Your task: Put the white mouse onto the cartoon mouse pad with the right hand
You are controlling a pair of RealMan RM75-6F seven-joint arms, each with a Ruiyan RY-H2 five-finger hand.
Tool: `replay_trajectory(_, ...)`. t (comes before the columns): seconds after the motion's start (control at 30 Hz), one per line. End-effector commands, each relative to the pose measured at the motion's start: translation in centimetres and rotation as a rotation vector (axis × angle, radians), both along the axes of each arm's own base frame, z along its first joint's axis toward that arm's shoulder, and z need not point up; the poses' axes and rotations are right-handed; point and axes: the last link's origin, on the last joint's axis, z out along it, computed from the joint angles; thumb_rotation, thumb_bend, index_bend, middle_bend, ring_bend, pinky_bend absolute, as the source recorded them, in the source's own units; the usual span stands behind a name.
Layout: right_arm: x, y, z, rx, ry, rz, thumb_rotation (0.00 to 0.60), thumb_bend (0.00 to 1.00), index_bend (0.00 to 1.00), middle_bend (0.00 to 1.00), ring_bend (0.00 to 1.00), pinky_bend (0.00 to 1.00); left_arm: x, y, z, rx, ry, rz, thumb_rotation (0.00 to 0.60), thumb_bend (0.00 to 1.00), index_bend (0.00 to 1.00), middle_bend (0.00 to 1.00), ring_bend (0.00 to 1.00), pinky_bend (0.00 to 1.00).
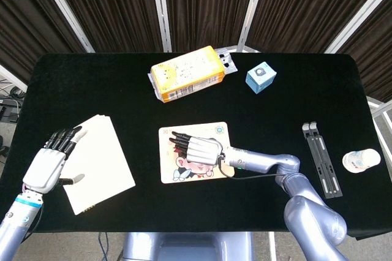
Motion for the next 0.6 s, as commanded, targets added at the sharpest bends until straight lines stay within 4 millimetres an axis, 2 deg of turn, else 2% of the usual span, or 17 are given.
replay_trajectory(0.03, -0.08, 0.19, -0.25, -0.003, 0.011, 0.016, 0.6, 0.12, 0.58, 0.24, 0.0, 0.0, 0.02, 0.01, 0.0, 0.0, 0.0, 0.001, 0.6, 0.13, 0.0, 0.0, 0.0, 0.0)
replay_trajectory(0.33, -0.6, 0.18, -0.84, -0.033, 0.061, 0.031, 0.6, 0.1, 0.58, 0.23, 0.0, 0.0, 0.02, 0.0, 0.01, 0.0, -0.001, 0.004, 0.6, 0.13, 0.0, 0.0, 0.0, 0.0)
replay_trajectory(0.47, -0.84, 0.15, -1.0, -0.047, 0.075, 0.03, 0.6, 0.07, 0.58, 0.2, 0.0, 0.0, 0.03, -0.01, 0.01, -0.001, -0.001, 0.004, 0.6, 0.13, 0.0, 0.0, 0.0, 0.0)
replay_trajectory(0.6, -0.83, 0.2, -1.02, -0.051, 0.071, 0.028, 0.6, 0.05, 0.49, 0.15, 0.0, 0.0, 0.05, -0.01, 0.01, 0.0, -0.003, 0.003, 0.6, 0.13, 0.0, 0.0, 0.0, 0.0)
